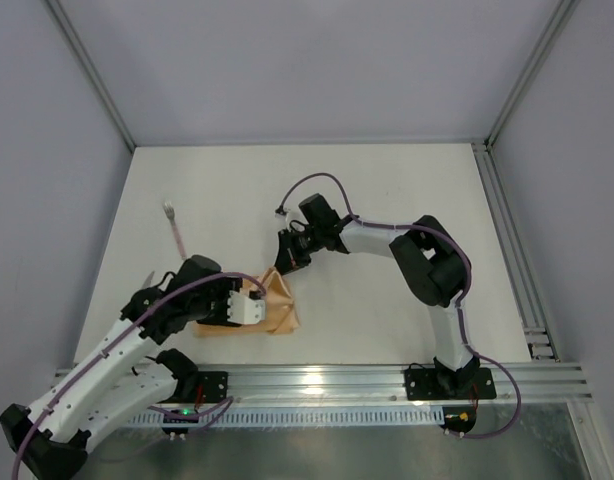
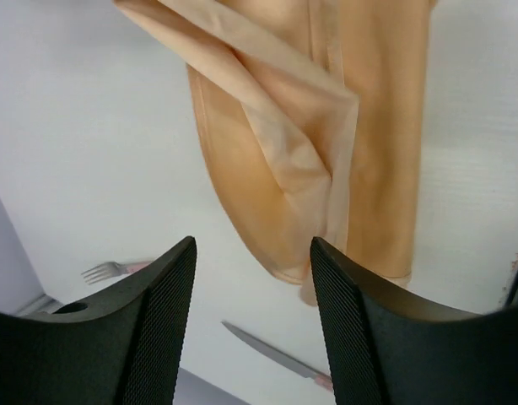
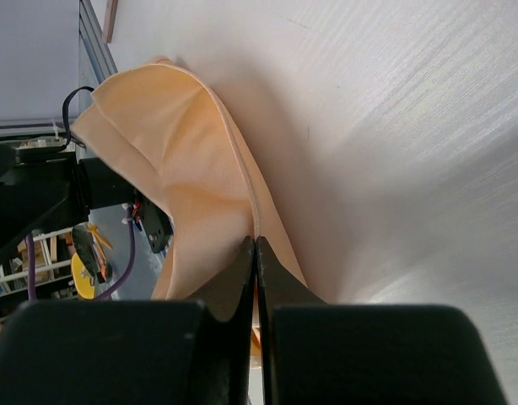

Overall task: Fold the napkin into a case and place the utensils inside
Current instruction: Fold the 2/3-rectangle-folded napkin at the center of the board.

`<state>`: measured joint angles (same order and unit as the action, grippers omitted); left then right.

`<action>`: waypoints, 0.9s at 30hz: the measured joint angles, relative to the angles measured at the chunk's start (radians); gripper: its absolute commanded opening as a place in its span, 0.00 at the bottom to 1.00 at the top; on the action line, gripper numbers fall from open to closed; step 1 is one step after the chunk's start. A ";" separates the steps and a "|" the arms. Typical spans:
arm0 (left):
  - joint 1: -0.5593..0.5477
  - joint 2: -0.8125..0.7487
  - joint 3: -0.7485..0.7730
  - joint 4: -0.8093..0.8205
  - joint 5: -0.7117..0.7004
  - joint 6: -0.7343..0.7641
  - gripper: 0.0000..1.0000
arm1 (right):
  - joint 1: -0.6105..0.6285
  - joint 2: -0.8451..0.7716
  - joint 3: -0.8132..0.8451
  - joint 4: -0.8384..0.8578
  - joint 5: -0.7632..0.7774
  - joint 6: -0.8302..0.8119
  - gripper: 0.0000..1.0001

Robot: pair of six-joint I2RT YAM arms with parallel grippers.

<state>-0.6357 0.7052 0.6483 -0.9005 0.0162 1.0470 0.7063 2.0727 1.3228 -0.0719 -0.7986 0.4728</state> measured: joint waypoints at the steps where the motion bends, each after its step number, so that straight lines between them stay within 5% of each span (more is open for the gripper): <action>1: 0.001 0.023 0.049 -0.024 0.029 -0.033 0.51 | 0.000 0.000 0.000 0.001 0.000 0.000 0.03; 4: 0.001 0.130 0.188 -0.068 0.106 -0.150 0.41 | 0.000 0.000 0.000 0.006 0.000 0.001 0.03; 8: 0.001 0.257 0.268 -0.101 0.166 -0.229 0.44 | 0.000 0.000 0.000 0.016 0.000 0.002 0.03; 17: -0.078 0.347 0.265 -0.195 0.299 -0.236 0.43 | 0.000 0.000 0.000 0.023 -0.008 0.001 0.03; 22: -0.216 0.489 0.201 -0.081 0.298 -0.267 0.48 | 0.000 0.008 0.000 0.040 -0.012 0.001 0.03; 27: -0.232 0.579 0.139 0.030 0.264 -0.267 0.51 | 0.000 0.010 -0.003 0.056 -0.020 -0.001 0.03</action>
<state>-0.8677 1.2846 0.7876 -0.8707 0.2798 0.7799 0.7063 2.0823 1.3193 -0.0162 -0.8185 0.4721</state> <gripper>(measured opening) 0.494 0.034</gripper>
